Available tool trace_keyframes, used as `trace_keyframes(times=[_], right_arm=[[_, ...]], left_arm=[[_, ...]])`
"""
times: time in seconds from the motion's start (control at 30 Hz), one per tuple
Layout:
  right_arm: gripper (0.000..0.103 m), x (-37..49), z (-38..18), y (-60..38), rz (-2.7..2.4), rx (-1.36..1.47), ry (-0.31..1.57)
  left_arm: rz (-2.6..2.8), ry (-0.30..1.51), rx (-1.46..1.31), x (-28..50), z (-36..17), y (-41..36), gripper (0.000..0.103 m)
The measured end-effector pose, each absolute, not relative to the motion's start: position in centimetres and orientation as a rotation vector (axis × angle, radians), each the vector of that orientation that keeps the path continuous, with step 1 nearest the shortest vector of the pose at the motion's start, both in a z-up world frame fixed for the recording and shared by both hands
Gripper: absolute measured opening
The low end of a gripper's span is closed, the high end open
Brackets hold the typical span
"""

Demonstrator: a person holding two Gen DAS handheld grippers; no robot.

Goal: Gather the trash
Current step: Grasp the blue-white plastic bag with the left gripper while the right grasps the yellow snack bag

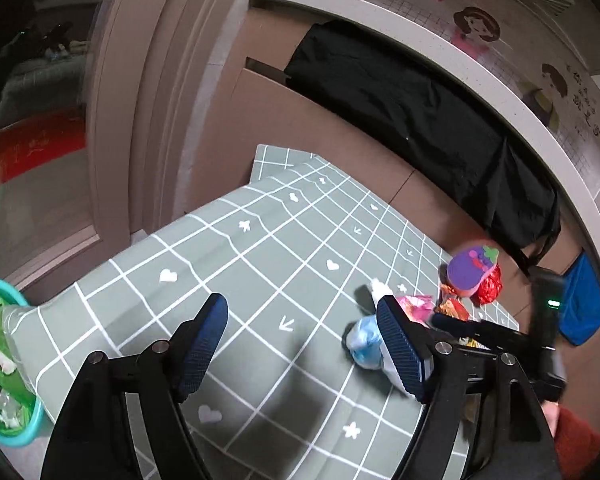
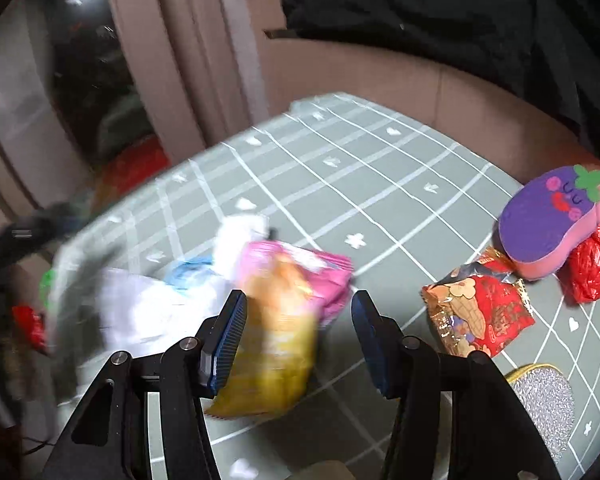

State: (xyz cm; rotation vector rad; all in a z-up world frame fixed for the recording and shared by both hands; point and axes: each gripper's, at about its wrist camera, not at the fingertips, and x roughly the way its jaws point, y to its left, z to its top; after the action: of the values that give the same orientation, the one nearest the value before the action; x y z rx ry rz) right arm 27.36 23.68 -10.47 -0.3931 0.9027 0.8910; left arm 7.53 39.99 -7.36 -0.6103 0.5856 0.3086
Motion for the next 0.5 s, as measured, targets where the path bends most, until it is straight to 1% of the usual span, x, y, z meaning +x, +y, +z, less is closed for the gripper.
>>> trace_keyframes(times=[0.07,0.23,0.47,0.5], right_arm=[[0.053,28.0,-11.9,24.2,0.876,-0.410,0.952],[0.053,27.5,-11.7,23.9,0.924,-0.416,0.965],[0.053,25.6,-12.2,25.9,0.956,-0.518,0.898],[0.055,25.6,-12.5,26.4,0.954,-0.540,0.893]], left_arm=[[0.302,0.598,-0.610,7.7,-7.6,39.7,0.077],[0.249,0.643,-0.612,9.2,-8.2,38.6,0.077],[0.311,0.582,-0.606,8.4,-5.9,38.8,0.077],[0.317,0.580,-0.604,8.1,-5.7,39.0,0.077]])
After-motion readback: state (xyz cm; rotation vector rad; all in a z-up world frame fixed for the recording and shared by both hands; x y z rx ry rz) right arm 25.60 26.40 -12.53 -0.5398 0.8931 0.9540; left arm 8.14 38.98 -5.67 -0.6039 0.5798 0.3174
